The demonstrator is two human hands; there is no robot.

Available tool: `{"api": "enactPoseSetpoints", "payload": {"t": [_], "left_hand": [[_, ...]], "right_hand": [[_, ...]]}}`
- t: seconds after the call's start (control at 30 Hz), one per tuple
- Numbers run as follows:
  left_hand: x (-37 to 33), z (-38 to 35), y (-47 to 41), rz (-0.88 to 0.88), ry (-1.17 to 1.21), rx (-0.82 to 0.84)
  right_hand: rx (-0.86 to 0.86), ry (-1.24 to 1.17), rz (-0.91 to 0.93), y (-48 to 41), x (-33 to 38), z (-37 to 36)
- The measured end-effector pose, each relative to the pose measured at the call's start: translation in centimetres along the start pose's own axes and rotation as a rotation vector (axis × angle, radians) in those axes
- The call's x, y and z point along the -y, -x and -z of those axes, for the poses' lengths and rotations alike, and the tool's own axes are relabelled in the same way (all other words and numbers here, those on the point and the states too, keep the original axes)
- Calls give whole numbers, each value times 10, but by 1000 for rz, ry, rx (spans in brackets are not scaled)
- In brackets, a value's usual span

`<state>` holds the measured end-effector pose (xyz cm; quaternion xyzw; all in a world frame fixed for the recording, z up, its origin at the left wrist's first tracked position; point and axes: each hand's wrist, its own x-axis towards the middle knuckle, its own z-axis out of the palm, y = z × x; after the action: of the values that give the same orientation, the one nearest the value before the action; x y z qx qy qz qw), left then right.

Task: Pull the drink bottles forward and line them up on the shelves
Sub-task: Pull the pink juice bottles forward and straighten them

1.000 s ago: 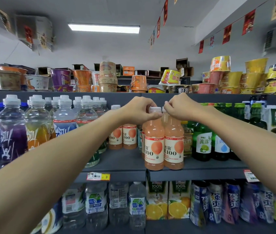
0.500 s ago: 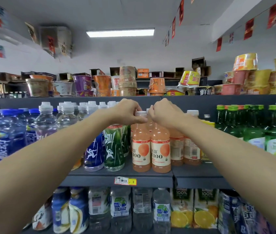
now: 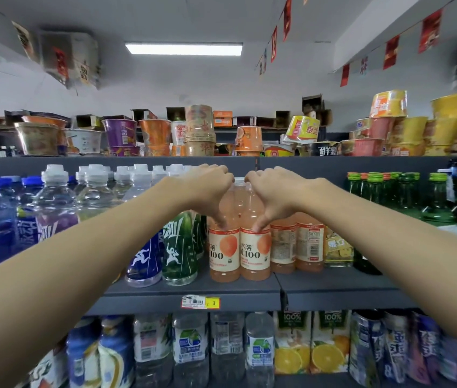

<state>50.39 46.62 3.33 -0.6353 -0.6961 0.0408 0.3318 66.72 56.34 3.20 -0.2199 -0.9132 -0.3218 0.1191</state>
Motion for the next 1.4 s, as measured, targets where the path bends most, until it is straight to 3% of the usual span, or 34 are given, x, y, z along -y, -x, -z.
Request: {"api": "enactPoseSetpoints", "payload": {"t": [0.4, 1.0, 1.1, 1.23, 1.4], "left_hand": [[-5, -21, -19, 78, -68, 35], [-12, -23, -35, 128, -137, 136], [-17, -25, -33, 159, -6, 55], [-32, -27, -32, 80, 289, -201], [-63, -33, -40, -29, 470, -280]], "right_hand": [[-97, 61, -91, -34, 15, -27], [-92, 103, -108, -43, 16, -32], [-165, 97, -125, -28, 11, -36], [-374, 75, -111, 6, -9, -46], [-480, -74, -268, 40, -26, -63]]}}
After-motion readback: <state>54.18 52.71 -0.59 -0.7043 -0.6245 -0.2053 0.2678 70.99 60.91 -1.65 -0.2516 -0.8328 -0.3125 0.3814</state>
